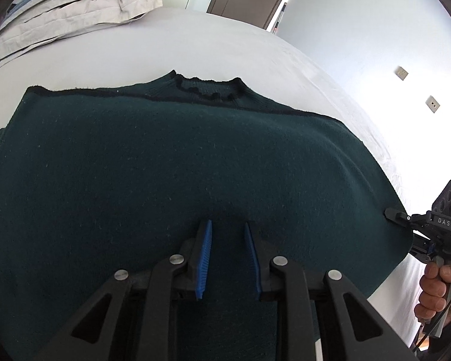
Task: Fold small clothes
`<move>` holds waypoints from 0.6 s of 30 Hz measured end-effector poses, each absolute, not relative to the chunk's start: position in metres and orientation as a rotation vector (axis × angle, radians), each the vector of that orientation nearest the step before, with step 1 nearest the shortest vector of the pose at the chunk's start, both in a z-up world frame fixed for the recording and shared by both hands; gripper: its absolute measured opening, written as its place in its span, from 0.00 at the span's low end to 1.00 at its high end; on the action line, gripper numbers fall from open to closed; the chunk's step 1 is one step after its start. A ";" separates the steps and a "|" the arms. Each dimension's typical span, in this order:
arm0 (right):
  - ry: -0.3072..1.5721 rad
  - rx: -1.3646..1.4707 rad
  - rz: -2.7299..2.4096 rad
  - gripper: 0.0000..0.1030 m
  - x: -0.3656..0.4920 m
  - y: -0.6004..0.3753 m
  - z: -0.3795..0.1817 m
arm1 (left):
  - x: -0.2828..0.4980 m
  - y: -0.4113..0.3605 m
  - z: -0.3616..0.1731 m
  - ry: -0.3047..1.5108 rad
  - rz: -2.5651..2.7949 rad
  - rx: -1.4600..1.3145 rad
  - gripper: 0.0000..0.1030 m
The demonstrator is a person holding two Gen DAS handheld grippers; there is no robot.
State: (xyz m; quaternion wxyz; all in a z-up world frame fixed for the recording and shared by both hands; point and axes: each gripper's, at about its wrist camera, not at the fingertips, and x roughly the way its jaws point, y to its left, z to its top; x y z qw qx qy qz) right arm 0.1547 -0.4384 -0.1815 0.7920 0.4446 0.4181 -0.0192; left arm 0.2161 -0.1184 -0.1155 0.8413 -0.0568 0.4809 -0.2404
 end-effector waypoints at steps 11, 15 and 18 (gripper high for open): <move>0.923 0.606 -0.128 0.13 0.189 -0.370 -0.102 | 0.229 -0.067 -0.101 1.069 -0.545 -0.402 0.28; 0.917 0.377 0.014 0.13 0.223 -0.270 -0.062 | 0.233 -0.008 -0.088 1.018 -0.525 -0.565 0.40; 0.992 0.145 0.144 0.13 0.246 -0.175 -0.071 | 0.235 0.030 -0.087 1.010 -0.512 -0.667 0.49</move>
